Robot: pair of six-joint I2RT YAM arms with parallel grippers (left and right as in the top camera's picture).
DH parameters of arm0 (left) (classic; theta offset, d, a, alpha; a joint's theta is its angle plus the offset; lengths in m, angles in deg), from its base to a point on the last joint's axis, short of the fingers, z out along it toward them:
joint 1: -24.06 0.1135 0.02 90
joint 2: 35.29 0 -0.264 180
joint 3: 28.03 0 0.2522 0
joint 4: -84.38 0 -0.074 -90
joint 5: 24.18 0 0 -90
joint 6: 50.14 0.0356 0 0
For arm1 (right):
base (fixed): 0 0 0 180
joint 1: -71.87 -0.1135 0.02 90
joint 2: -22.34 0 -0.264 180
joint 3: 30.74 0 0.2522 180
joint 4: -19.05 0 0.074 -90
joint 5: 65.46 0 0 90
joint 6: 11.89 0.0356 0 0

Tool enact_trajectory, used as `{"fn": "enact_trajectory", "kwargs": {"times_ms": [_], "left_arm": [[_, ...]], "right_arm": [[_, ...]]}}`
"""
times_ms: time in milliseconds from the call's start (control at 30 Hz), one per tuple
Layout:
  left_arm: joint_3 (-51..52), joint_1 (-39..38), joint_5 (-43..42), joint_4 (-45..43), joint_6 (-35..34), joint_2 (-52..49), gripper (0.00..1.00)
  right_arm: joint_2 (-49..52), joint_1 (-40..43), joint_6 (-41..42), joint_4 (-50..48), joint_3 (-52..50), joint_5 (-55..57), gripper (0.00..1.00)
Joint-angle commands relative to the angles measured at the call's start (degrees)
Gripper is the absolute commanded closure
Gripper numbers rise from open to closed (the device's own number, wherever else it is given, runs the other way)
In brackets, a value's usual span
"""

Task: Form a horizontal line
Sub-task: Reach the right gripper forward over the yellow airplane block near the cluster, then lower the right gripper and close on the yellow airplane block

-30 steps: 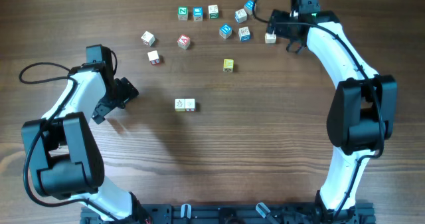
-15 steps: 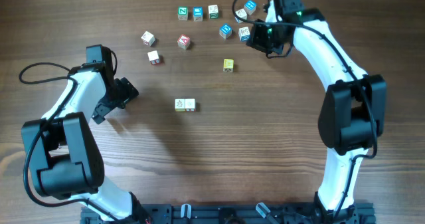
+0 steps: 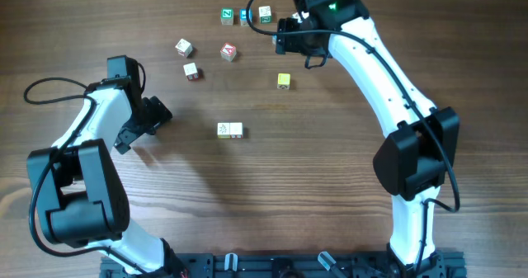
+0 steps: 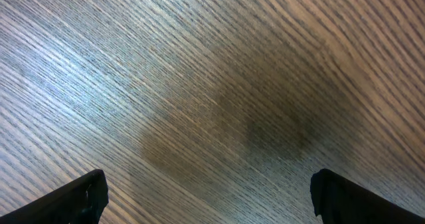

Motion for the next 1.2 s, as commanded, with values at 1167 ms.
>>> {"fn": "enact_trajectory", "kwargs": {"times_ms": [1167], "left_arm": [[0.02, 0.31, -0.26, 0.02, -0.79, -0.57, 0.0]], "right_arm": [[13.05, -2.82, 1.25, -4.37, -4.63, -1.84, 0.53]]}}
